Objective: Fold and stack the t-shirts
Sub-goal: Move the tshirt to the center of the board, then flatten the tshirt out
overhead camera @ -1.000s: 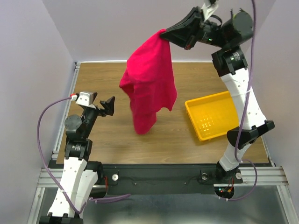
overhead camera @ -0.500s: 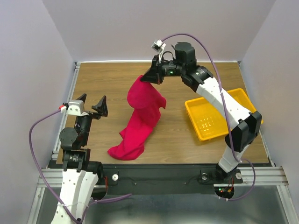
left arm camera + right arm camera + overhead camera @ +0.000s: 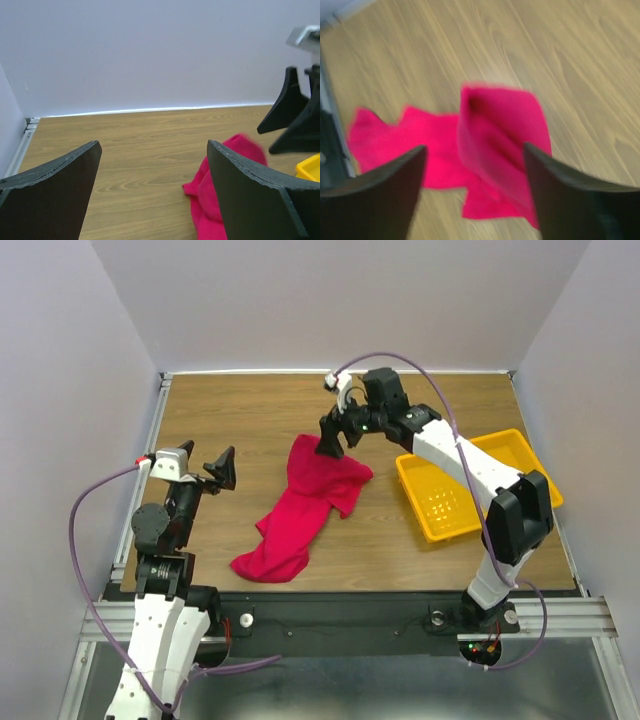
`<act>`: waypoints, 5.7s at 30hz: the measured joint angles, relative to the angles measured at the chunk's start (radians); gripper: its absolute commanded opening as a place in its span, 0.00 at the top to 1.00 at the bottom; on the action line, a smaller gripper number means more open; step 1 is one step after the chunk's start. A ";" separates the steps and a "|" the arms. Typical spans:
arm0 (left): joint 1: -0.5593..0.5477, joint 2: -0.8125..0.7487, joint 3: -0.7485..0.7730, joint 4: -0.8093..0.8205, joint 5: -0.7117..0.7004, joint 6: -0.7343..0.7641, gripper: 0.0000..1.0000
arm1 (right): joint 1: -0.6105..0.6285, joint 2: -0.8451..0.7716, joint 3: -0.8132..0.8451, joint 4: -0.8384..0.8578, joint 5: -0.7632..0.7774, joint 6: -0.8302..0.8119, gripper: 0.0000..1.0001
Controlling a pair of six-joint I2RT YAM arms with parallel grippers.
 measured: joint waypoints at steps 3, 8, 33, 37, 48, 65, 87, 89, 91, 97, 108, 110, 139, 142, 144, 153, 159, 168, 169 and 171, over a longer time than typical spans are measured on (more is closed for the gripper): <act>0.000 0.018 0.000 -0.003 0.016 0.000 0.01 | 0.000 -0.016 -0.077 -0.044 0.076 -0.064 0.00; 0.000 0.024 0.000 -0.002 0.029 0.000 0.02 | -0.052 -0.188 -0.237 -0.106 0.185 -0.187 0.00; 0.000 0.077 0.000 0.004 0.071 0.000 0.01 | -0.256 -0.284 -0.691 -0.194 0.450 -0.105 0.36; 0.000 0.079 0.000 0.003 0.080 0.000 0.02 | -0.256 -0.243 -0.690 -0.195 0.474 -0.106 0.58; 0.000 0.076 0.000 0.005 0.090 0.000 0.01 | -0.267 -0.248 -0.680 -0.205 0.510 -0.222 0.99; 0.000 0.076 0.000 0.005 0.095 0.003 0.01 | -0.370 -0.410 -0.810 -0.323 0.508 -0.920 0.99; 0.000 0.079 0.000 0.010 0.109 0.003 0.01 | -0.719 -0.201 -0.402 -0.346 0.370 -1.169 0.00; 0.000 0.082 0.000 0.012 0.112 0.003 0.01 | -0.719 -0.209 -0.357 -0.348 0.315 -1.034 0.00; 0.000 0.087 0.000 0.014 0.114 0.003 0.02 | -0.719 -0.195 -0.294 -0.350 0.257 -0.861 0.00; 0.000 0.089 0.000 0.016 0.116 0.003 0.01 | -0.707 -0.031 -0.119 -0.311 0.151 -0.319 0.00; 0.000 0.092 0.000 0.018 0.116 0.003 0.01 | -0.448 0.190 -0.051 -0.213 0.689 0.288 0.12; 0.000 0.092 0.000 0.018 0.116 0.003 0.02 | -0.443 0.211 -0.035 -0.205 0.737 0.315 0.19; 0.000 0.088 0.000 0.017 0.116 0.004 0.01 | -0.492 0.223 -0.187 -0.090 0.917 0.120 0.86; 0.000 0.088 0.000 0.017 0.116 0.004 0.02 | -0.522 0.225 -0.184 -0.089 0.912 0.094 0.86; 0.000 0.088 0.000 0.017 0.116 0.004 0.01 | -0.542 0.232 -0.172 -0.089 0.910 0.077 0.86; 0.000 0.088 0.000 0.017 0.117 0.004 0.01 | -0.616 0.264 -0.119 -0.089 0.848 -0.047 0.85; 0.000 0.088 0.000 0.017 0.117 0.004 0.01 | -0.623 0.278 -0.094 -0.088 0.795 -0.126 0.81; 0.000 0.089 0.000 0.017 0.117 0.004 0.02 | -0.629 0.302 -0.072 -0.085 0.772 -0.197 0.69; 0.000 0.089 0.000 0.017 0.117 0.004 0.01 | -0.629 0.306 -0.066 -0.086 0.779 -0.199 0.69; 0.000 0.089 0.000 0.017 0.117 0.004 0.01 | -0.629 0.314 -0.054 -0.086 0.790 -0.198 0.69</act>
